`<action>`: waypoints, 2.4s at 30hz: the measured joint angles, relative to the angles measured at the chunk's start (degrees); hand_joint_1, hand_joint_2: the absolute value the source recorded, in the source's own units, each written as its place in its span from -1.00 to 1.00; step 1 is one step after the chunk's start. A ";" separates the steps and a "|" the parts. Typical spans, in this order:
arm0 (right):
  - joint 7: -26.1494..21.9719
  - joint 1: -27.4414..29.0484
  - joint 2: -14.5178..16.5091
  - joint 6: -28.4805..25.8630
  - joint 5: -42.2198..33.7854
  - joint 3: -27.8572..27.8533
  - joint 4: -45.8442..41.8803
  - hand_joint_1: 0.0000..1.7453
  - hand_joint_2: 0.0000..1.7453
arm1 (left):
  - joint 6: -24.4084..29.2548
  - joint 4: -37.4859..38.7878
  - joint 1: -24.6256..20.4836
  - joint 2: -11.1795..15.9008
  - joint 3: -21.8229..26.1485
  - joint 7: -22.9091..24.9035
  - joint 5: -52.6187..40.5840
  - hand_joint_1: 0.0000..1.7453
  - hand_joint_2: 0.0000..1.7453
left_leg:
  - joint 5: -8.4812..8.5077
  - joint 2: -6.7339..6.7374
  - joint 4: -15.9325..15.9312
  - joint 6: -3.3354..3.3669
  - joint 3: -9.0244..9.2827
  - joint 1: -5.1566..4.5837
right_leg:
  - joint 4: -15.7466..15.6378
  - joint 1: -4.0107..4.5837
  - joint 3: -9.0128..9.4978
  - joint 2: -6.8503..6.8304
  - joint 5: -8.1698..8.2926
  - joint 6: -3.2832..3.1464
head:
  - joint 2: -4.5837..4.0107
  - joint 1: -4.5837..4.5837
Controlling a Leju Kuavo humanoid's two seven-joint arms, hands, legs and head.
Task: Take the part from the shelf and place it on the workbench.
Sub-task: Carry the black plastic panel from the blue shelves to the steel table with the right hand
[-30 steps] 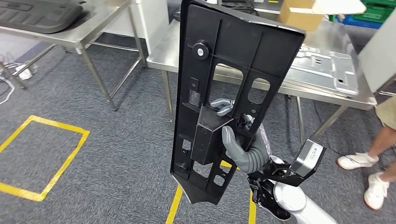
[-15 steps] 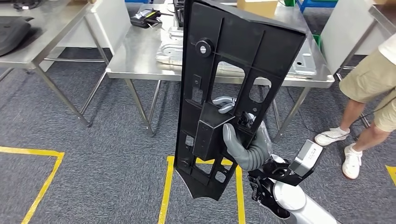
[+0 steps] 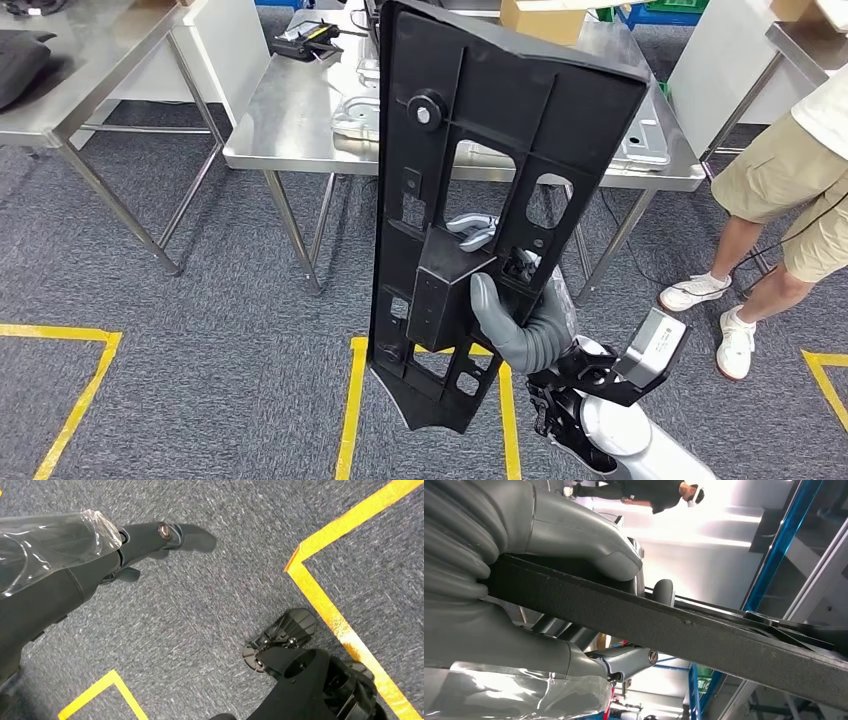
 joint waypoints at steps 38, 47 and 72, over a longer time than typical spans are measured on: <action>0.25 -0.66 0.56 0.00 1.63 1.15 -0.01 1.00 1.00 | -0.04 0.04 0.46 0.65 0.00 -0.86 0.66 -1.00 1.00 | -2.26 -0.13 -0.60 -1.51 3.29 -0.41 | -17.77 0.07 8.02 -1.11 7.71 -1.01 | 0.00 -0.32; 0.25 -0.81 0.76 -0.01 1.64 1.39 -0.04 1.00 1.00 | -0.04 0.04 0.55 0.72 0.00 -0.90 0.75 -1.00 1.00 | -7.73 -0.12 17.16 -2.70 -8.74 -0.12 | -17.97 0.35 11.85 -0.22 5.46 -3.08 | 0.00 -0.71; -1.11 -4.57 4.95 0.96 1.16 5.15 3.58 1.00 1.00 | -0.47 0.14 1.32 2.56 0.35 -2.08 1.96 -1.00 1.00 | -2.46 -0.75 5.27 -0.80 3.07 -1.27 | -19.85 0.92 8.72 -0.25 10.17 -2.98 | 0.00 -0.88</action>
